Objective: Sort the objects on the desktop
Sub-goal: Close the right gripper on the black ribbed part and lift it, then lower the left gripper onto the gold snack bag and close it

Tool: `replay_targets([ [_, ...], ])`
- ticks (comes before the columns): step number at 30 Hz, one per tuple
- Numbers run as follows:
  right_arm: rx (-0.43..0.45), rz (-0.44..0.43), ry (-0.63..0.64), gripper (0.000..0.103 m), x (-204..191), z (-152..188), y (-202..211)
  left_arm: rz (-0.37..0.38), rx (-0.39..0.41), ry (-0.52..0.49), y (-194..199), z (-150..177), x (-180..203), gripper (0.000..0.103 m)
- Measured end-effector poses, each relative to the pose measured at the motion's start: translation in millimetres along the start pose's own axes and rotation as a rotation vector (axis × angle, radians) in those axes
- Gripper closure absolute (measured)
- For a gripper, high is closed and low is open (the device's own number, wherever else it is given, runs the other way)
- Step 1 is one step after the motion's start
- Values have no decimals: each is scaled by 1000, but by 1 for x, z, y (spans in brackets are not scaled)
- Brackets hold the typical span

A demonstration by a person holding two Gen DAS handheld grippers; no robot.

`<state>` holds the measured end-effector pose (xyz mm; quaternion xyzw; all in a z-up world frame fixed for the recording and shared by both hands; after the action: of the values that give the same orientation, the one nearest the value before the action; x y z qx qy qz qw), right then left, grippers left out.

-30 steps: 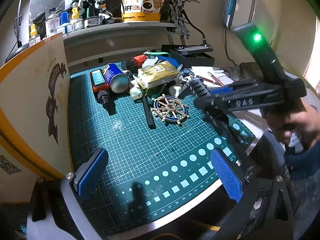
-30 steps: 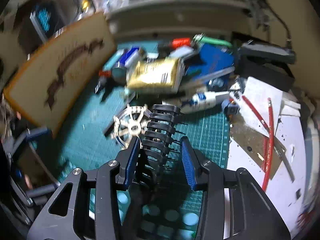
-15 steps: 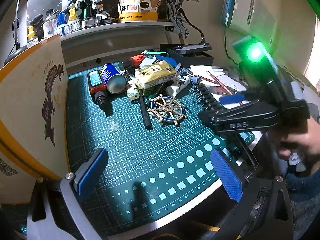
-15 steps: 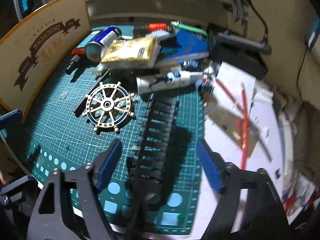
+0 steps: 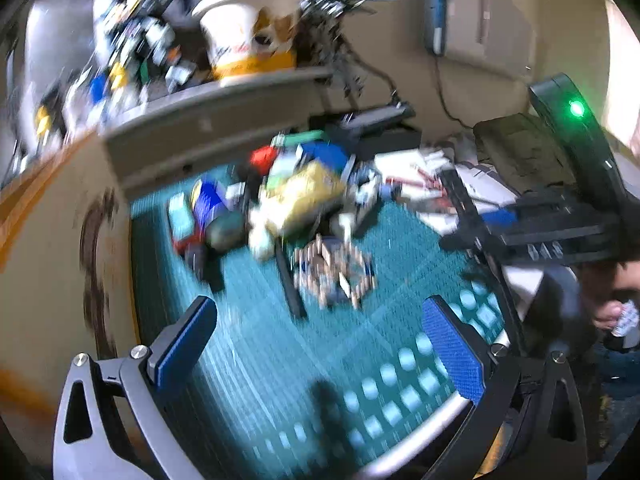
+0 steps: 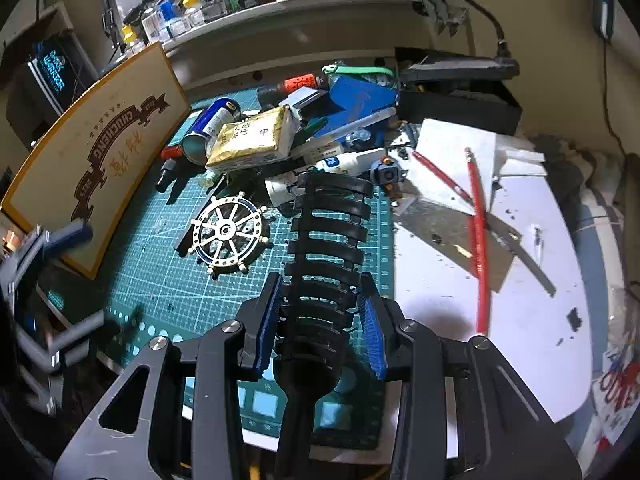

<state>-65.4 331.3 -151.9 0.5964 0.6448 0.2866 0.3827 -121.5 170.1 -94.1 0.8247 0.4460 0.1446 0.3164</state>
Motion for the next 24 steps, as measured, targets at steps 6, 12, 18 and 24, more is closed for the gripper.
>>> replay_targets([
  [6,6,-35,-3,67,4,2,8,-4,53,-131,-52,-53,1,1],
  [12,26,-61,0,67,10,4,19,-57,-11,-193,-103,-69,-11,20],
  [18,32,-75,-38,67,26,8,23,36,-86,-93,-121,-61,-7,19],
  [24,26,-111,-52,68,27,11,18,49,-110,-62,-128,-60,2,19],
])
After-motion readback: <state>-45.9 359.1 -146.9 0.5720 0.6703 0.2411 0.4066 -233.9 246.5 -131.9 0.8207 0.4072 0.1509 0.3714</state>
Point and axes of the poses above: each gripper's, at about its wrist camera, not at the fingertips, and y roughly against the way its jaws point, x to its right, z to its underside, the point moved 7 cm from there along -y, roughly the way its jaws point, and after that the axes turned 1 degree about y, right-handed, at the moved point
